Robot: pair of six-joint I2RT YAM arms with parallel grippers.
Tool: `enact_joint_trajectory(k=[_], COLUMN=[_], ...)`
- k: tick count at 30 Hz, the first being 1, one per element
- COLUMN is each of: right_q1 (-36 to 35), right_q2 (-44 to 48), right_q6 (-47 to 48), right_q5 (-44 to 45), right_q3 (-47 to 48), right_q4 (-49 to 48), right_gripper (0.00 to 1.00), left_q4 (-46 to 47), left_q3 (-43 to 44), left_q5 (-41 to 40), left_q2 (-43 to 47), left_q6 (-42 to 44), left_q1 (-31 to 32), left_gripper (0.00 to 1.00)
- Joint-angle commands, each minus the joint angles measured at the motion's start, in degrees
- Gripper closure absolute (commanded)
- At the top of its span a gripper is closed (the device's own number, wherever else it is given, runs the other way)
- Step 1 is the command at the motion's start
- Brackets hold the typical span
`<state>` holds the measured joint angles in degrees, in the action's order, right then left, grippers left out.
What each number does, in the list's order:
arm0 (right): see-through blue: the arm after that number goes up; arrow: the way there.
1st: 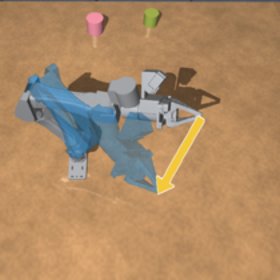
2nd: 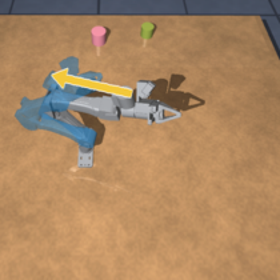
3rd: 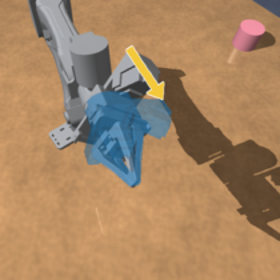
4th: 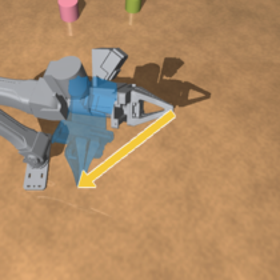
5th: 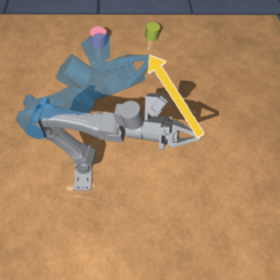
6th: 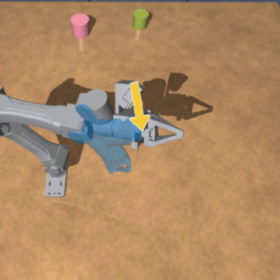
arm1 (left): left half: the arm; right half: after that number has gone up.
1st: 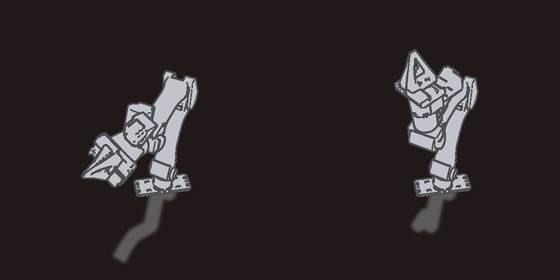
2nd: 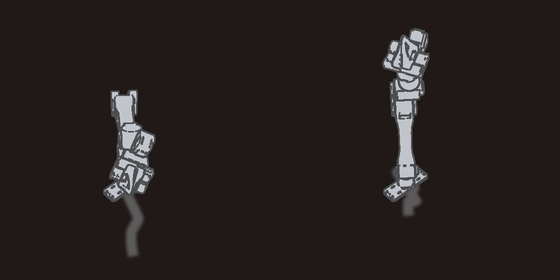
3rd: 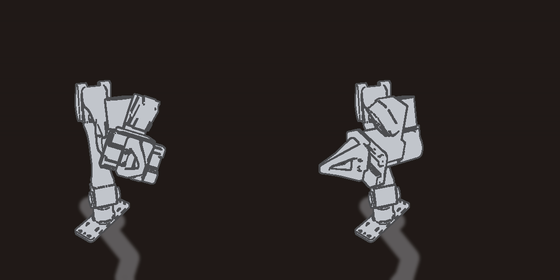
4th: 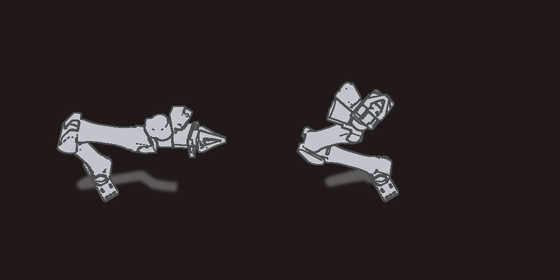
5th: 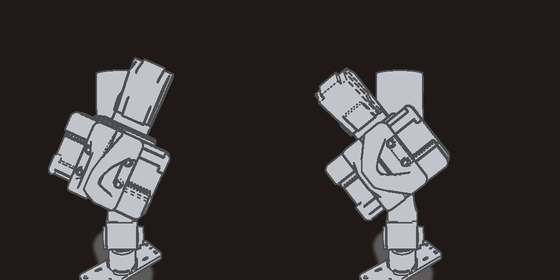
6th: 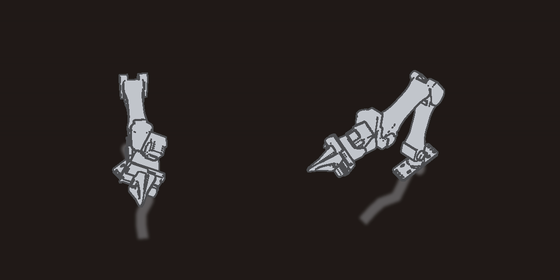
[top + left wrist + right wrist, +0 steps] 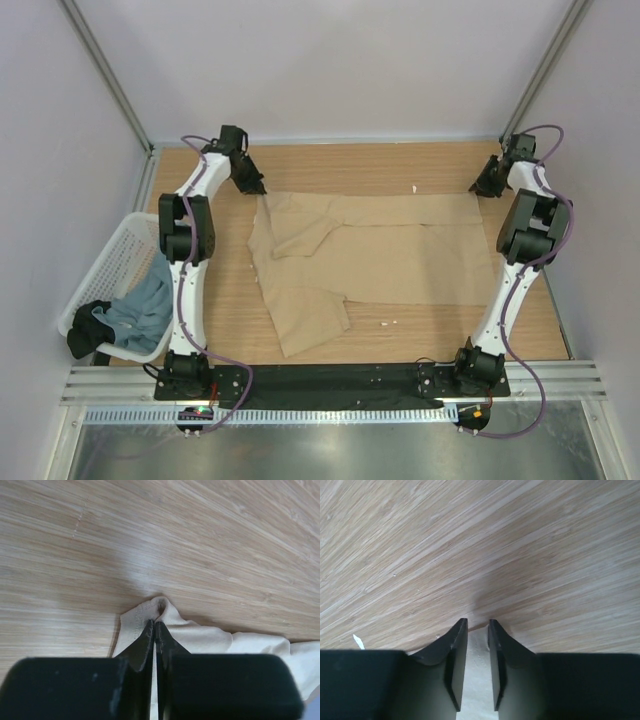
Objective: Fold and stack the t-shirts
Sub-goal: Fold the tshirt
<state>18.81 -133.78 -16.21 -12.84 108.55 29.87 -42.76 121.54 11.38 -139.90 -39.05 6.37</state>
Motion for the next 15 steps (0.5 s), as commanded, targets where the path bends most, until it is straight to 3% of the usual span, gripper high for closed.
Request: enact_joint_trajectory(k=[1, 3, 4, 15], right_q1=[-0.5, -0.5, -0.4, -0.5], right_q2=[0.9, 0.4, -0.3, -1.7], right_q6=[-3.3, -5.5, -6.1, -11.1], right_q5=[3.2, 3.3, 3.6, 14.9], right_q3=[-1.4, -1.3, -1.2, 0.5], right_q4=[-6.5, -8.4, -9.6, -12.0], right_gripper=[0.77, 0.86, 0.98, 0.99], left_q4=[4.6, 5.8, 6.6, 13.5], left_q3=[-1.4, -2.1, -2.2, -5.9], left_q5=[0.2, 0.4, 0.2, -8.1], left_q2=[0.7, 0.8, 0.8, 4.0], left_q6=[-1.5, -2.3, -2.5, -5.2], left_q1=[-1.5, -1.8, -2.0, -3.2], left_gripper=[1.0, 1.0, 1.0, 1.0])
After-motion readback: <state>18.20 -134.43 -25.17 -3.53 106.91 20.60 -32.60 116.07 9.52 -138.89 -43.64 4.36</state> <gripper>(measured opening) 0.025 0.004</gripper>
